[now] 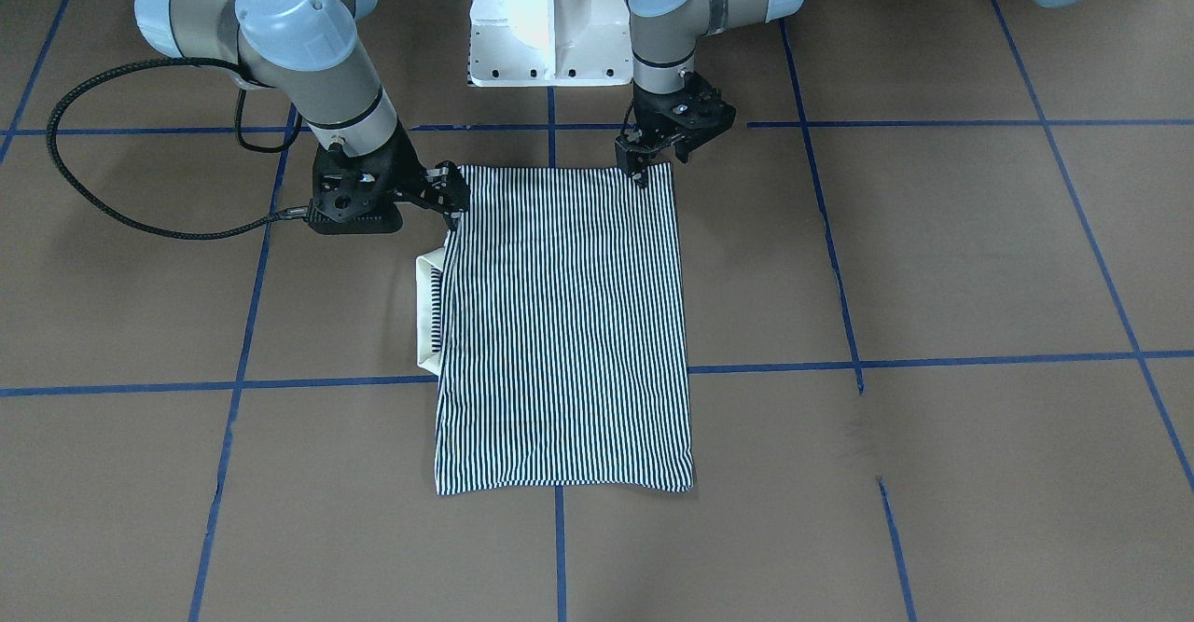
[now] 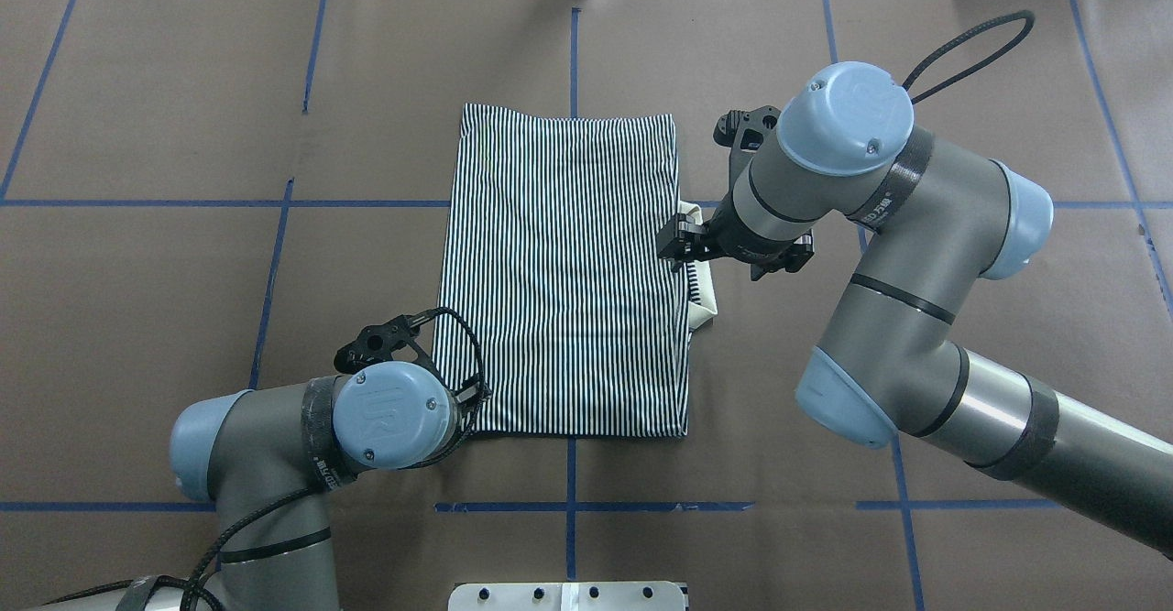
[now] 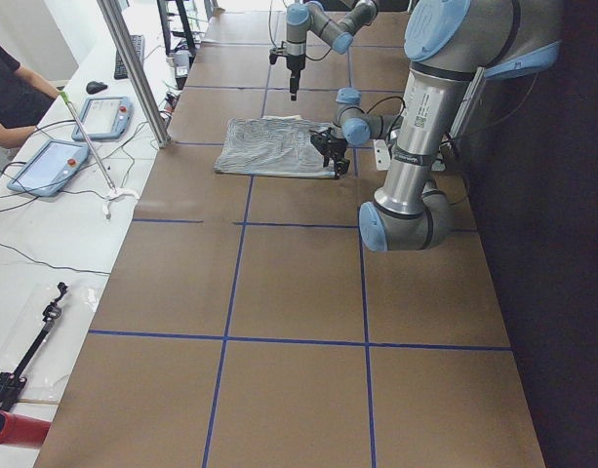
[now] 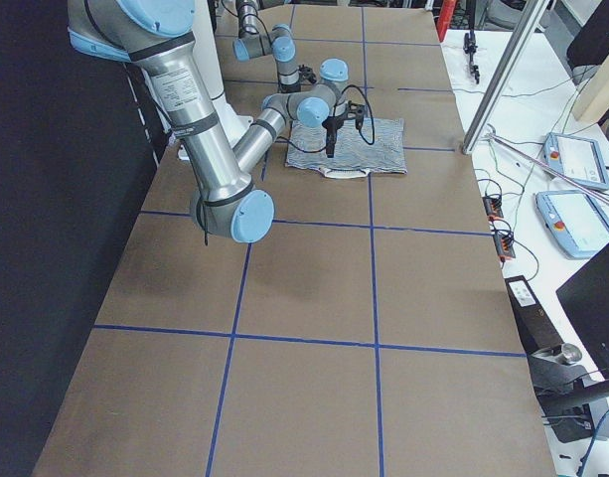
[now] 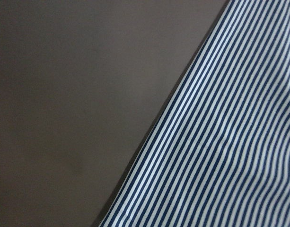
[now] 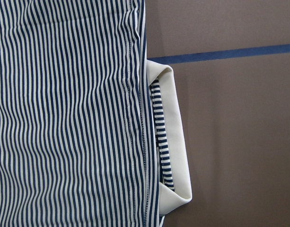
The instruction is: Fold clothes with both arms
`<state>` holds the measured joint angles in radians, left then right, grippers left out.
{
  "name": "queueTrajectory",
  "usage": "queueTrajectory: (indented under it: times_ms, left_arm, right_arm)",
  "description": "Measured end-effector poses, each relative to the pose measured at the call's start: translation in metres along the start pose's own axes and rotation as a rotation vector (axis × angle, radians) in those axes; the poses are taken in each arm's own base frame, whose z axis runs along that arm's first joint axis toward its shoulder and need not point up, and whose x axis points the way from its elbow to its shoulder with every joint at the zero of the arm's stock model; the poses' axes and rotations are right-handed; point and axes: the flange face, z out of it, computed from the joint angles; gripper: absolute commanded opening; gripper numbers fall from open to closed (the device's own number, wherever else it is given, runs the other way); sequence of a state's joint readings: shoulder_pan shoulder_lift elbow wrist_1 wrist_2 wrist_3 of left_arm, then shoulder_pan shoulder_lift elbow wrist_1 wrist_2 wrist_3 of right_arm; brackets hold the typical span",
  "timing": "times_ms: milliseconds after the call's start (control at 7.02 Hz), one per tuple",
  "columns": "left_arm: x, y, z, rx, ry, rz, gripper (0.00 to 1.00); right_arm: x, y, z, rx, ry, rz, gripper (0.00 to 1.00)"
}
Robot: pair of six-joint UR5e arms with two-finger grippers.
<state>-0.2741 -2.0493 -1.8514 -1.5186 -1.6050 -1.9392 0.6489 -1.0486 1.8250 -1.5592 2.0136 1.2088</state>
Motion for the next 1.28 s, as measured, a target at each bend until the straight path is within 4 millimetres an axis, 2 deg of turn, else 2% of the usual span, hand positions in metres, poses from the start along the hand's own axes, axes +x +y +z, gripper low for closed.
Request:
queueTrajectory:
  times_ms: [428, 570, 855, 1140, 1283]
  left_arm:
    - [-0.0014, -0.0001, 0.0027, 0.002, -0.006, -0.001, 0.67]
    - [-0.0013, 0.0, 0.0028, 0.002, -0.006, -0.001, 0.57]
    - [-0.0015, 0.0008, 0.0031, 0.0, -0.007, -0.001, 0.18]
    - [-0.0019, 0.0009, 0.0031, 0.0, -0.007, 0.0, 0.0]
    - [-0.0017, 0.0009, 0.0026, 0.0, -0.006, 0.0, 0.0]
  right_arm:
    - [-0.0002, -0.0001, 0.0002, -0.001, 0.0, 0.0, 1.0]
    - [-0.0001, -0.0001, 0.0003, -0.001, 0.001, 0.0, 1.0]
    - [0.0004, 0.0, 0.0007, -0.002, 0.001, 0.0, 1.0]
    - [0.0009, 0.0001, 0.001, -0.003, 0.002, 0.0, 1.0]
    - [0.0009, 0.0, 0.0012, -0.003, 0.002, 0.0, 1.0]
